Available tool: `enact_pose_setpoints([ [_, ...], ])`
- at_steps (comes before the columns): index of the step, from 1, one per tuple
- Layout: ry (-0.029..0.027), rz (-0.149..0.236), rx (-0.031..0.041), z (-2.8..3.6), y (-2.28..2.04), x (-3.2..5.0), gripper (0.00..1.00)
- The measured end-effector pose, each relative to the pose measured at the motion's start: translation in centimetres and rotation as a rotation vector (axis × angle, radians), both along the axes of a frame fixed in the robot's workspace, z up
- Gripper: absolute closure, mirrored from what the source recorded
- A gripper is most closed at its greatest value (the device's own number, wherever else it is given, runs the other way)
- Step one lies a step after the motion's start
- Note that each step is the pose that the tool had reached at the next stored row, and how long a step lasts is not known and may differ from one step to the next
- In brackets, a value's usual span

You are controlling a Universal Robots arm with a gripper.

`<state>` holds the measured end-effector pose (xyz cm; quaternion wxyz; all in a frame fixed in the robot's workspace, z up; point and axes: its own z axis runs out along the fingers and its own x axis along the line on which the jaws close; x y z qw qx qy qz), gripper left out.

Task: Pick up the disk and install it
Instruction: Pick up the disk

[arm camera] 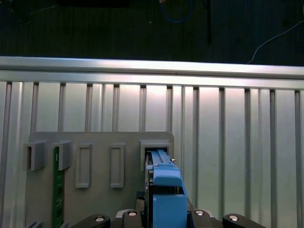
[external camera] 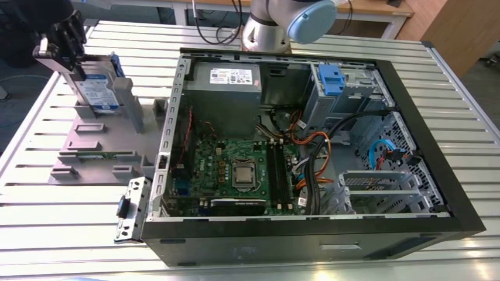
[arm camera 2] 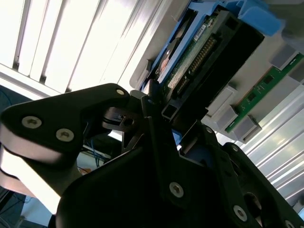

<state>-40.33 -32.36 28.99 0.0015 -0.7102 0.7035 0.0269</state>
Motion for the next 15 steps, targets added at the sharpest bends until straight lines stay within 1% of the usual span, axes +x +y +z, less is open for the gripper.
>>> enact_pose_setpoints([
  [15,-0.0001,0.000,0.0000,0.80,0.00,0.00,0.63],
])
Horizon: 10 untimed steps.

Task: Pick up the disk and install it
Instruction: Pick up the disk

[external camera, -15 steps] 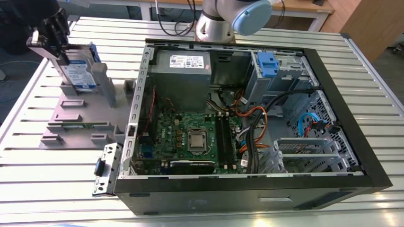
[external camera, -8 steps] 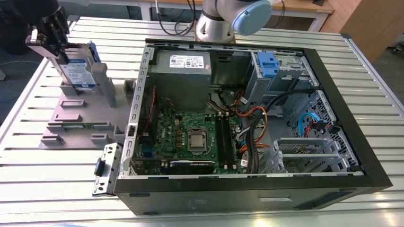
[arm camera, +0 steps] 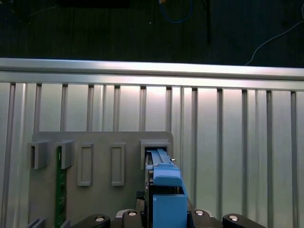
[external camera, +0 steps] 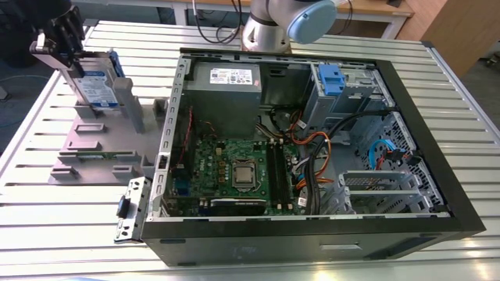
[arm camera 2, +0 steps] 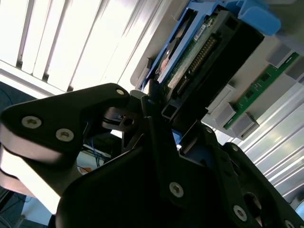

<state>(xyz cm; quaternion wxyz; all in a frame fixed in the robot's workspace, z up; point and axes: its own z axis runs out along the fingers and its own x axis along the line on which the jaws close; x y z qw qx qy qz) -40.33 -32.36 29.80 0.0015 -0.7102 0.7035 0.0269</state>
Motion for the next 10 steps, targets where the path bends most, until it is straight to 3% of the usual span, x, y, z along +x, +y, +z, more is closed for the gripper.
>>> enact_pose_setpoints([
  [10,0.0000,0.000,0.0000,0.41,0.00,0.00,0.63],
])
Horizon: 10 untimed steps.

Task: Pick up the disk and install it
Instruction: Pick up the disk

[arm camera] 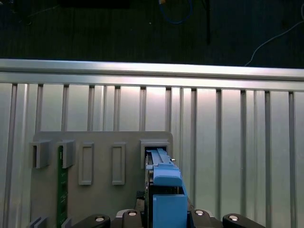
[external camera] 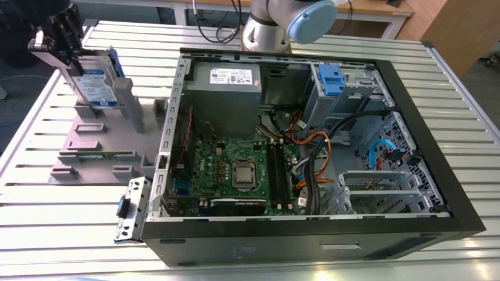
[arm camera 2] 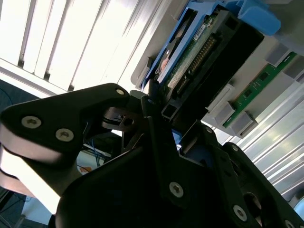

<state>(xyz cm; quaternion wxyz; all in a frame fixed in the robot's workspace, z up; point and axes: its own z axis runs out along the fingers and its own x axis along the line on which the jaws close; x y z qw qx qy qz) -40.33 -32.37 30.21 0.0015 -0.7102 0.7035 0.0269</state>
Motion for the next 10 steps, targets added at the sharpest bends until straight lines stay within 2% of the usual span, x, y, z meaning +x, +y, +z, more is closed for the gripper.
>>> enact_pose_setpoints([
  [10,0.0000,0.000,0.0000,0.35,0.00,0.00,0.63],
])
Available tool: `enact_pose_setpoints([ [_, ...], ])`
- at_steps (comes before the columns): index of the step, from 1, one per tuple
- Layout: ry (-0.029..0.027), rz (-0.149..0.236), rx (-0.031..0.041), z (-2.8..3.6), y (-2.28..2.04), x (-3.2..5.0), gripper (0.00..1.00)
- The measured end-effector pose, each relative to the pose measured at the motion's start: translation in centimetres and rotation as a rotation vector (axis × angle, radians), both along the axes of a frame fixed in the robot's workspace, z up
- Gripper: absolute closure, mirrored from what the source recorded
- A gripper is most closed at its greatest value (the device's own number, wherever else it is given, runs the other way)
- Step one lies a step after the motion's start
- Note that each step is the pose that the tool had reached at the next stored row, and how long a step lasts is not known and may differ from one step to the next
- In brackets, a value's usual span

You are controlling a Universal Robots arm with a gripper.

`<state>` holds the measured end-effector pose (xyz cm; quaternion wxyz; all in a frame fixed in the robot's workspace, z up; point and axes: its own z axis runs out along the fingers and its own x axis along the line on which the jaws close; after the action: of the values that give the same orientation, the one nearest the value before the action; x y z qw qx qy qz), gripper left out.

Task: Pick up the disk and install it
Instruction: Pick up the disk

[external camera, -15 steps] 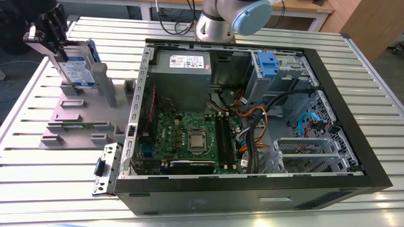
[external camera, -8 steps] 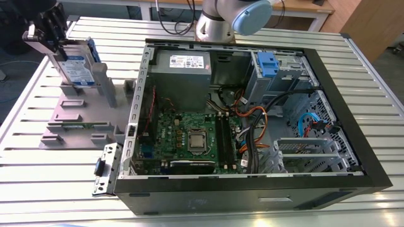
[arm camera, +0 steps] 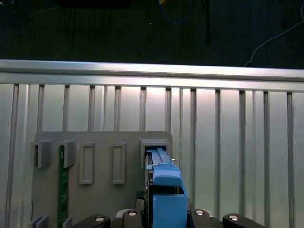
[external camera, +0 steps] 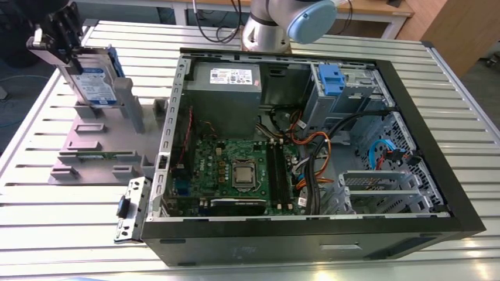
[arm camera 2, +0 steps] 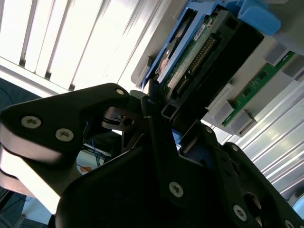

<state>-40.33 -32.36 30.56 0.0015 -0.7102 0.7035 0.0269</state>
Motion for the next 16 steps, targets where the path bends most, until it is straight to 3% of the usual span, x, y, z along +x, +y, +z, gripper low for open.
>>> enact_pose_setpoints([
  [16,-0.0002,0.000,0.0000,0.55,0.00,0.00,0.63],
])
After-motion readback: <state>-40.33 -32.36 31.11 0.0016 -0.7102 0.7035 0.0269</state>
